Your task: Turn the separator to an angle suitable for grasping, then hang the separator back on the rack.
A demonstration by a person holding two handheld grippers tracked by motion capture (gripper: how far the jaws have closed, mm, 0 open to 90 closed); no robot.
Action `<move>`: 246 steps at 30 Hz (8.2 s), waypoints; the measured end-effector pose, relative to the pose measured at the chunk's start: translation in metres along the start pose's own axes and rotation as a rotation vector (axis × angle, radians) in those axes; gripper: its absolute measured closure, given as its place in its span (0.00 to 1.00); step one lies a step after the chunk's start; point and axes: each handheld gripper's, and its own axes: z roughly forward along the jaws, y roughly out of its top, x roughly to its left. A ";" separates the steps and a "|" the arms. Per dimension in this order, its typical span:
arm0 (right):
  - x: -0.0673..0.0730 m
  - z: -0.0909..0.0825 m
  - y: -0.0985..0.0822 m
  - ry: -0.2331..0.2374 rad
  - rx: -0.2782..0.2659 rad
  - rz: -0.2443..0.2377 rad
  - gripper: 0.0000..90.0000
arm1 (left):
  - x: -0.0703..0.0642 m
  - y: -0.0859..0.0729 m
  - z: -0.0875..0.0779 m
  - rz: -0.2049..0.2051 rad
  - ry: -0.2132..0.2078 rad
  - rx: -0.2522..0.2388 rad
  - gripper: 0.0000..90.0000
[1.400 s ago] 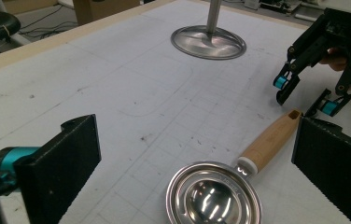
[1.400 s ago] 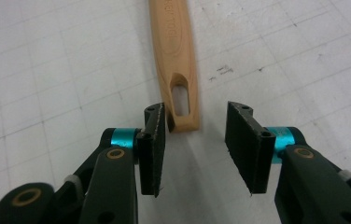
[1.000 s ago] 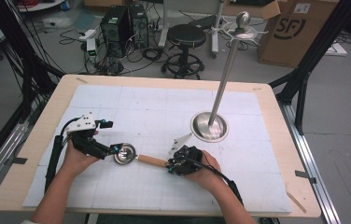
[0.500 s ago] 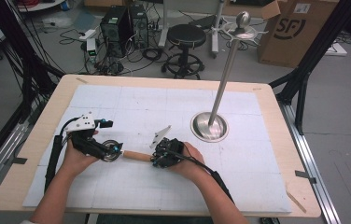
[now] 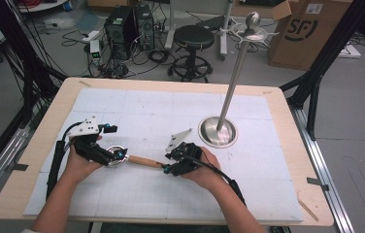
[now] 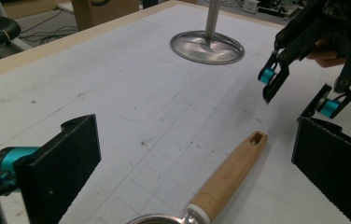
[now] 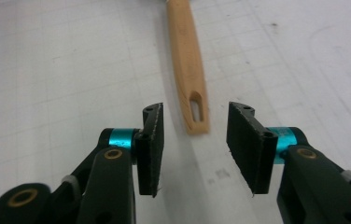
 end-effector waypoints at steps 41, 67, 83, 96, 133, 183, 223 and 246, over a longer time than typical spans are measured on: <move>-0.033 -0.124 -0.109 -0.216 -0.366 0.245 0.25 | -0.005 0.004 0.001 0.013 -0.031 0.004 0.02; -0.047 -0.142 -0.121 -0.220 -0.431 0.284 0.23 | -0.012 0.010 0.001 0.056 -0.065 0.034 0.02; -0.045 -0.143 -0.120 -0.221 -0.432 0.285 0.23 | -0.012 0.010 0.001 0.066 -0.052 0.044 0.02; -0.045 -0.141 -0.122 -0.231 -0.414 0.282 0.23 | -0.021 0.027 0.012 0.172 -0.046 0.181 0.04; -0.045 -0.137 -0.124 -0.227 -0.394 0.277 0.23 | -0.042 0.038 0.096 0.365 -0.144 0.787 0.37; -0.043 -0.137 -0.124 -0.226 -0.387 0.281 0.23 | -0.026 0.026 0.108 0.231 -0.181 0.825 0.75; -0.042 -0.140 -0.121 -0.224 -0.413 0.258 0.24 | -0.034 0.112 0.084 0.147 -0.177 0.186 0.75; -0.039 -0.141 -0.120 -0.206 -0.423 0.255 0.24 | -0.033 0.208 0.093 0.148 -0.150 -0.053 0.75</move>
